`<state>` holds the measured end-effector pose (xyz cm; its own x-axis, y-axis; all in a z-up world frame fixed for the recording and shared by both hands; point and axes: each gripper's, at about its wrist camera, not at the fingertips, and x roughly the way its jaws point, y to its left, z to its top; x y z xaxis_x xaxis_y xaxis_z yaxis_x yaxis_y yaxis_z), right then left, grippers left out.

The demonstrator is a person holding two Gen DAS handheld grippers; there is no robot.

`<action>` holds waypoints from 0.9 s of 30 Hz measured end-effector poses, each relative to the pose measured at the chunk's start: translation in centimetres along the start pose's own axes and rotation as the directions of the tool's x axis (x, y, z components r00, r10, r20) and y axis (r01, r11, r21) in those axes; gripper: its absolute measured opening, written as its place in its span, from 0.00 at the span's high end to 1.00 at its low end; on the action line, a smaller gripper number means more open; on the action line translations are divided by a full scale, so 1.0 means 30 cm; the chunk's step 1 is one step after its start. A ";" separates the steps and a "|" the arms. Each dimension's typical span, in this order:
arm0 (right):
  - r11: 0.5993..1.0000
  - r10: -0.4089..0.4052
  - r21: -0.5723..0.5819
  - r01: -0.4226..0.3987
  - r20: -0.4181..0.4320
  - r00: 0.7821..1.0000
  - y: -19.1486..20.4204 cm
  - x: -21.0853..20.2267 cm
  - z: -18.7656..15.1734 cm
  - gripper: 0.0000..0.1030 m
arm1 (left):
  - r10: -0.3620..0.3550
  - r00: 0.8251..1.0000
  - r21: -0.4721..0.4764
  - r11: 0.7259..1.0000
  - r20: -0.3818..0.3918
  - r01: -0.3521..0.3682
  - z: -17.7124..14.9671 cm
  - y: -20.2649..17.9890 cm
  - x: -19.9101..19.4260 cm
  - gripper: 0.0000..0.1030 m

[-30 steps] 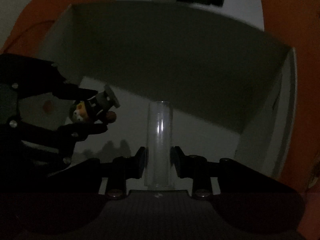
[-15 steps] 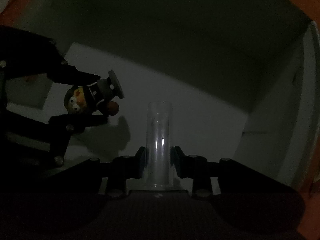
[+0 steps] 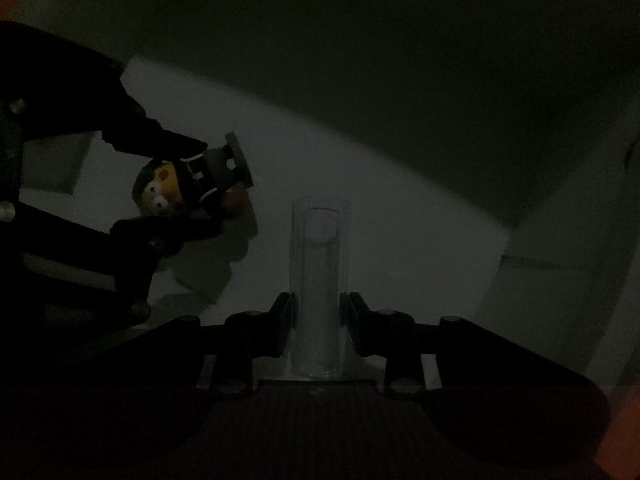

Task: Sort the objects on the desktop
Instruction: 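Carry the figurine and glass tube into the white box with both tools, then open both tools to release the items and lift back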

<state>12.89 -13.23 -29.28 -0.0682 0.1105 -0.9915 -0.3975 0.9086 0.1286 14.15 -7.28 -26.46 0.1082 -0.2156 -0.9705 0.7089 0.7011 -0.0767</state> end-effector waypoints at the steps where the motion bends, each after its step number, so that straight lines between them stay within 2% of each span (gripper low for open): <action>1: 1.000 -0.001 0.002 0.001 -0.001 1.000 0.001 0.002 0.002 0.67 | -0.001 1.000 -0.003 1.000 0.001 0.001 -0.001 0.001 0.000 0.67; 10: 1.000 0.002 0.019 -0.002 0.001 1.000 0.008 0.013 0.023 0.57 | 0.008 0.999 0.018 1.000 0.037 -0.009 -0.015 -0.005 -0.016 0.64; 18: 0.999 0.003 0.044 -0.003 0.018 1.000 0.002 0.005 0.047 0.53 | 0.024 0.998 0.004 1.000 0.066 -0.024 -0.015 0.006 -0.049 0.61; 23: 0.997 0.015 0.077 -0.018 0.042 0.999 0.002 -0.008 0.060 0.52 | 0.021 0.994 -0.033 0.999 0.105 -0.017 0.007 0.043 -0.097 0.61; 27: 0.996 0.027 0.086 -0.037 0.113 0.993 -0.016 -0.063 0.116 0.52 | 0.017 0.990 -0.119 0.993 0.138 0.000 0.056 0.105 -0.156 0.61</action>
<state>16.37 -12.47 -27.52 0.0252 0.1803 -0.9833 -0.3141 0.9352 0.1634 17.06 -5.22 -21.77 0.2151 -0.2951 -0.9310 0.6207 0.7773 -0.1030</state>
